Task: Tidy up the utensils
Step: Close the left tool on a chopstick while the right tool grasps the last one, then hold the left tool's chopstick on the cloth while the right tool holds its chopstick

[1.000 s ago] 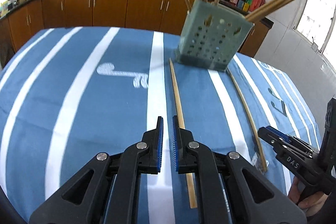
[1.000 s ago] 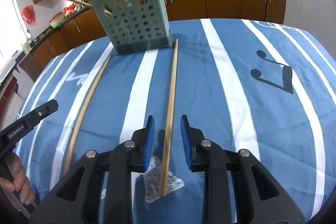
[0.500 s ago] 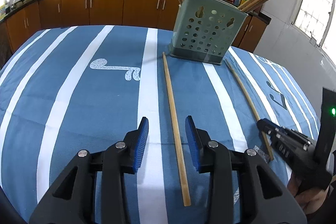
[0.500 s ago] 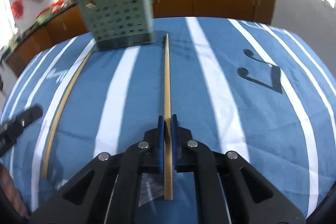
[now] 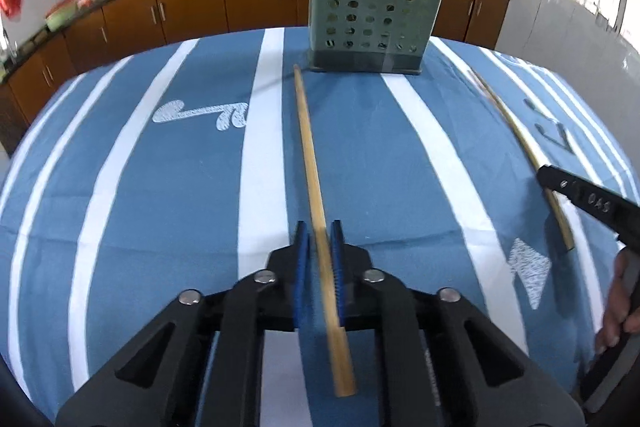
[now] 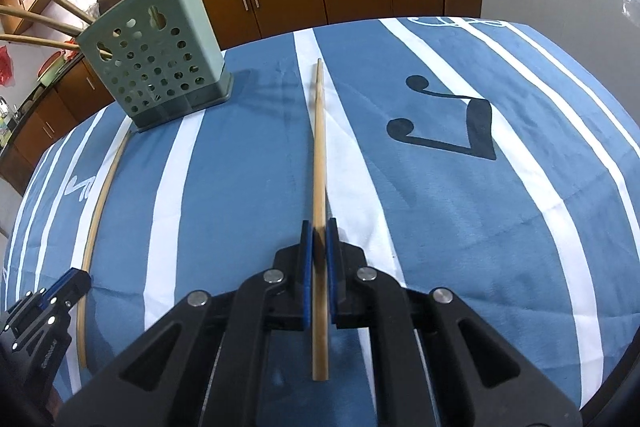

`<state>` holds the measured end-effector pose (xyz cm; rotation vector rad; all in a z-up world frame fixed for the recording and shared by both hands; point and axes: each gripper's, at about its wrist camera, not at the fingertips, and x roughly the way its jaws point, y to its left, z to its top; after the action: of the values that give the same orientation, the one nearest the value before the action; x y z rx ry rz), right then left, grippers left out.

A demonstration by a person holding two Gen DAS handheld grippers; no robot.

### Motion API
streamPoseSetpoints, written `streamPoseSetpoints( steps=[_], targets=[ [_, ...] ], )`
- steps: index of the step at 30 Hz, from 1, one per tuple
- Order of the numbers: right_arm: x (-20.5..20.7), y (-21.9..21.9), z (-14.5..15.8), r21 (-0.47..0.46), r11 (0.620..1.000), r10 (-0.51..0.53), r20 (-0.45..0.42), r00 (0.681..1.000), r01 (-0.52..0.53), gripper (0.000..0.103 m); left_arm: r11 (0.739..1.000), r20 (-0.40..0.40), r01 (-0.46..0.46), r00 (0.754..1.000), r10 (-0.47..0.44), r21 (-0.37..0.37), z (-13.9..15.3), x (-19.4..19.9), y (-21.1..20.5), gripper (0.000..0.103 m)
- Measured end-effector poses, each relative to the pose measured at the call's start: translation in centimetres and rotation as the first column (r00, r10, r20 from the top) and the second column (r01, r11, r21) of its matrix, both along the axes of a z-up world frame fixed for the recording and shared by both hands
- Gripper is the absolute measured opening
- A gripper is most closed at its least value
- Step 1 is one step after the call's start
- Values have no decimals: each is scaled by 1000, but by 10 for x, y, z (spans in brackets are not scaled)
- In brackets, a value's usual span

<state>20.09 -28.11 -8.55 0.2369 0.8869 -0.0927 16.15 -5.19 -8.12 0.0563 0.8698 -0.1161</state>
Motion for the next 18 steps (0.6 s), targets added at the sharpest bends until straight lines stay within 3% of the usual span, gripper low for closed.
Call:
streamPoseSetpoints(
  steps=[10,13,18],
  targets=[
    [17,7,2,-34,997,66,-19,998,-67,8,995,-40,-80,996,78,-56,5,42,44,7],
    [24,10,1,-60,995,83,-12,996,-84,8,991,-45,-74,997,69,-112,4,52,55,7],
    [30,11,0,-76,992,105,-2,994,-105,9,991,-18,-64,998,62,-121,3,51,56,8]
  ],
)
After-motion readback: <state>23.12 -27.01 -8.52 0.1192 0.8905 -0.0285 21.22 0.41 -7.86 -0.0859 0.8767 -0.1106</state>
